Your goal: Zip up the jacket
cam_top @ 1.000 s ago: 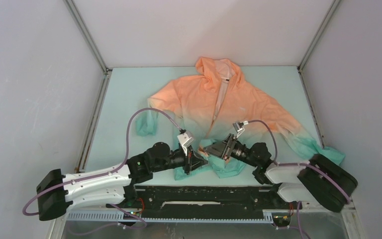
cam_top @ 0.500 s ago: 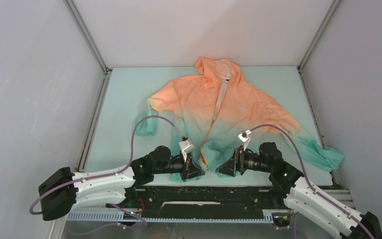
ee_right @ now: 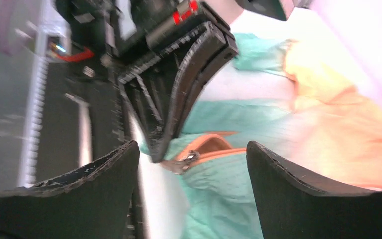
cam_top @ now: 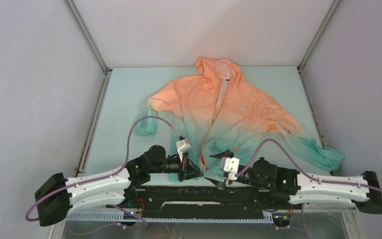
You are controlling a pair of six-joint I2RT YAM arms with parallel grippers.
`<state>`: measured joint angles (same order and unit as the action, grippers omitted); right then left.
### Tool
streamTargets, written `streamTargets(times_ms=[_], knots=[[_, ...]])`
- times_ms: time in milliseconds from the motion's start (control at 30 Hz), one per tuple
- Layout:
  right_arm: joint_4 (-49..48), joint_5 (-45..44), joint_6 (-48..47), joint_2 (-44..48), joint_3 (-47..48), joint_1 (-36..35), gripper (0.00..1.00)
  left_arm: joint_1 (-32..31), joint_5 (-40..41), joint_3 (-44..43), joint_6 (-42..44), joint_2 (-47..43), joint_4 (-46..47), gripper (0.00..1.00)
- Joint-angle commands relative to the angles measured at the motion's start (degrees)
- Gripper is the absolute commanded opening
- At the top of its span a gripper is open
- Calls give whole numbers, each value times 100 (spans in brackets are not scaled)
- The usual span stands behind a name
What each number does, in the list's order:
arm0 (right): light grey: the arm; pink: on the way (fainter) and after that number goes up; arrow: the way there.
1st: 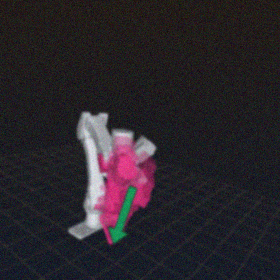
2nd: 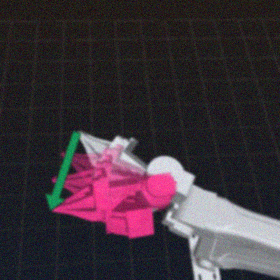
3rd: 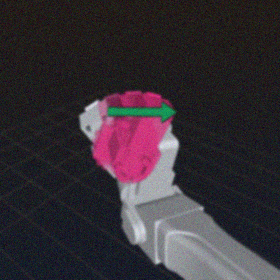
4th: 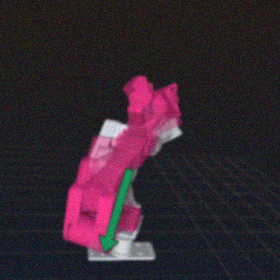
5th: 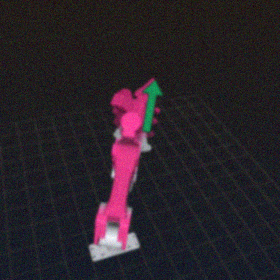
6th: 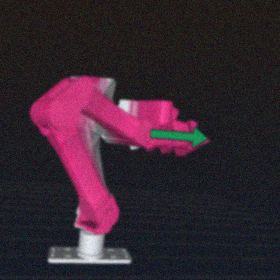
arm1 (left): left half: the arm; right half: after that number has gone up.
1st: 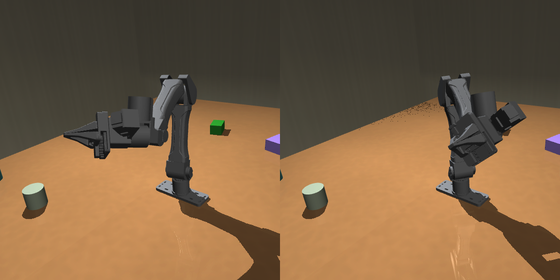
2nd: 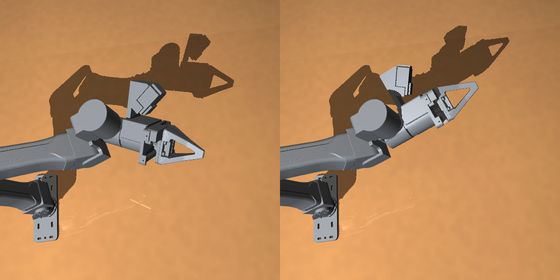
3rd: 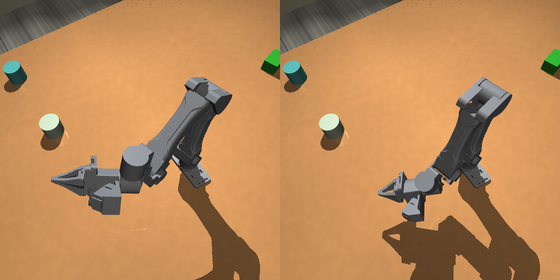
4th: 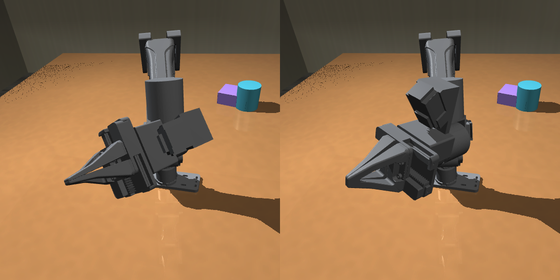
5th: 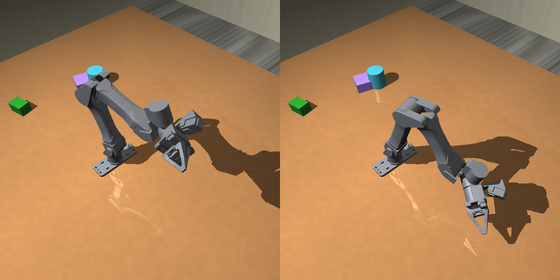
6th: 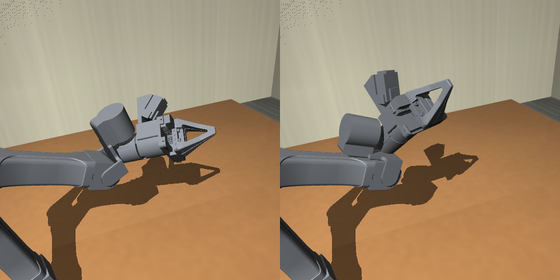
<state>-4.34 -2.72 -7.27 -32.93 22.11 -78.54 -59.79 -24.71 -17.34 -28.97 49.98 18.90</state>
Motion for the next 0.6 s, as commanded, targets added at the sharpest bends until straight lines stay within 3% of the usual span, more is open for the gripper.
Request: streamTargets(times_ms=[0,133,267,567], knots=[[-1132,-1454,-2569,-724,-197,-248,77,67,-316,161,-226,-134,215,0],[-1508,-878,-2975,-520,-454,-227,71,98,-282,164,-219,-322,128,0],[-1157,-410,-3045,-147,-599,-248,68,117,-348,171,-251,-304,191,0],[-1090,-562,-3398,-167,-796,-530,62,134,-468,192,-320,-185,320,0]])
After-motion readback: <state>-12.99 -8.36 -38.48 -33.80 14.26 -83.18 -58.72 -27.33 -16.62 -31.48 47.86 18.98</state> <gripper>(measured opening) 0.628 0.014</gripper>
